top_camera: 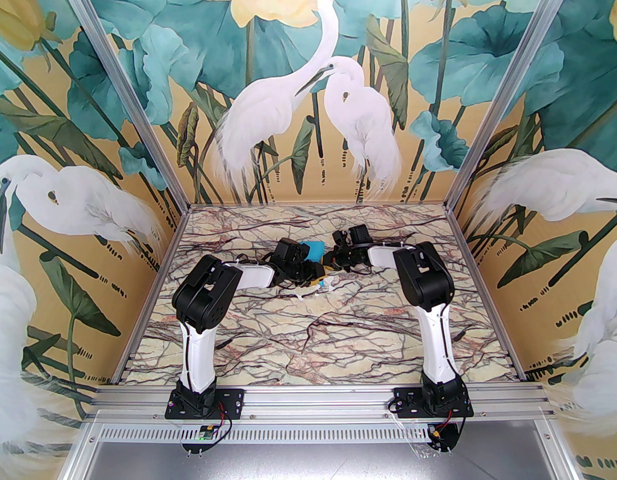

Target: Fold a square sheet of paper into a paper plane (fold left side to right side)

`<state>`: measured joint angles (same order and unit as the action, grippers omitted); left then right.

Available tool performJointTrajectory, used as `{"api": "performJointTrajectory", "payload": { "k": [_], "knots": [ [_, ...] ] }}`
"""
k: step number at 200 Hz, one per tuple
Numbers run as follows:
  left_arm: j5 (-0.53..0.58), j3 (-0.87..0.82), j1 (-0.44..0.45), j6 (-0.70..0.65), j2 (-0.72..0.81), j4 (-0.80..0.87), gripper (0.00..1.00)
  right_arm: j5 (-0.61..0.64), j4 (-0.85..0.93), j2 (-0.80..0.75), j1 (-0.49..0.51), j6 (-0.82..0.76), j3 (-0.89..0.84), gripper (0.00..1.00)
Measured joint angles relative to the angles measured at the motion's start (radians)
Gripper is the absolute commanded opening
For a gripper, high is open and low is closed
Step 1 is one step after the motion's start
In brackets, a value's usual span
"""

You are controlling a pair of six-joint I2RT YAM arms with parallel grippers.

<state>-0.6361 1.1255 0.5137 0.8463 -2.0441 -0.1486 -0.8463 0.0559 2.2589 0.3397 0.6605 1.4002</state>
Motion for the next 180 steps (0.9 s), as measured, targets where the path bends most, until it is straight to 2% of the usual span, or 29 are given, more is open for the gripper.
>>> {"api": "performJointTrajectory", "payload": {
  "k": [180],
  "knots": [
    [-0.004,0.0,0.004,0.004,-0.019,-0.016,0.3,-0.014,0.017,0.013,-0.002,-0.001,0.021,0.0]
  ]
}}
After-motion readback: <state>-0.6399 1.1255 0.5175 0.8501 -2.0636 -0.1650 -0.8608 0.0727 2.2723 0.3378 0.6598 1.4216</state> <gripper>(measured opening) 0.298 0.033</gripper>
